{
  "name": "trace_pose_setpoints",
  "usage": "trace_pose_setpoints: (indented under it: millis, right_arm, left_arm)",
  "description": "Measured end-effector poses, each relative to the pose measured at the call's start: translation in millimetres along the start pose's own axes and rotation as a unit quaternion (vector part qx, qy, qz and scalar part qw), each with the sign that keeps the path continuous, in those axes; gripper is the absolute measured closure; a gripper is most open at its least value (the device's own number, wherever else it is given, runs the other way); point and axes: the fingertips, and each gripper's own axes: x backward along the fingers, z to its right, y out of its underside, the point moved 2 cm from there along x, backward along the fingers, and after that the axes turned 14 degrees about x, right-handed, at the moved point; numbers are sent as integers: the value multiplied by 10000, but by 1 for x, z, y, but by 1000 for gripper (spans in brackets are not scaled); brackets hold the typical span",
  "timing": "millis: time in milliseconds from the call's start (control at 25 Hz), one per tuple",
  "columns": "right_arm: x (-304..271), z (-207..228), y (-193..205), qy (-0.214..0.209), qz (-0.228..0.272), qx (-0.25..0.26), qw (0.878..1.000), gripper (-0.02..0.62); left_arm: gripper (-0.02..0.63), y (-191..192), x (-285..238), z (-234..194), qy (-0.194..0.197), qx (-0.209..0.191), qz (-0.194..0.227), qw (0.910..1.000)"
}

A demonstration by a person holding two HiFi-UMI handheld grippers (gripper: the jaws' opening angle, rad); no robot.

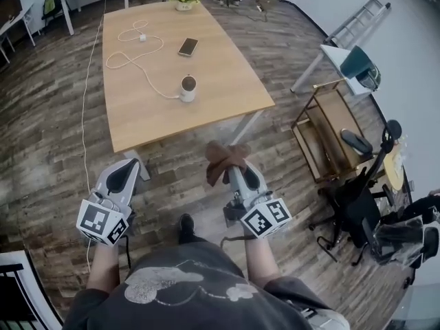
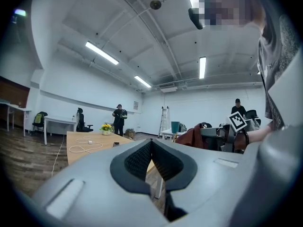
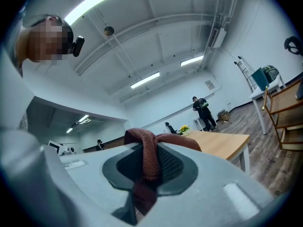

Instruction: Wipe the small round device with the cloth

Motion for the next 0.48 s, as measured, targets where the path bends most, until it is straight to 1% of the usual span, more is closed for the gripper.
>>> trace_pose_setpoints:
  millis: [120,200,360,480]
  right_arm:
    - [-19,21,-1,-65,-49,10,10000,541]
    - [-30,33,-1,-125,-67,7,9999,541]
    - [-48,51,2,-308,-178,27,9994,541]
    - [-63,63,6,-386,-256,36,9989,541]
  left_arm:
    - [588,-2,-19,-8,-84,-35,50,9999]
    - [588,4,-32,-16,-143,-15,57,9999]
    - [588,17,-55,-26,-367,74,-130,9992]
    - [588,19,-67,-32,-465,88,-88,9988]
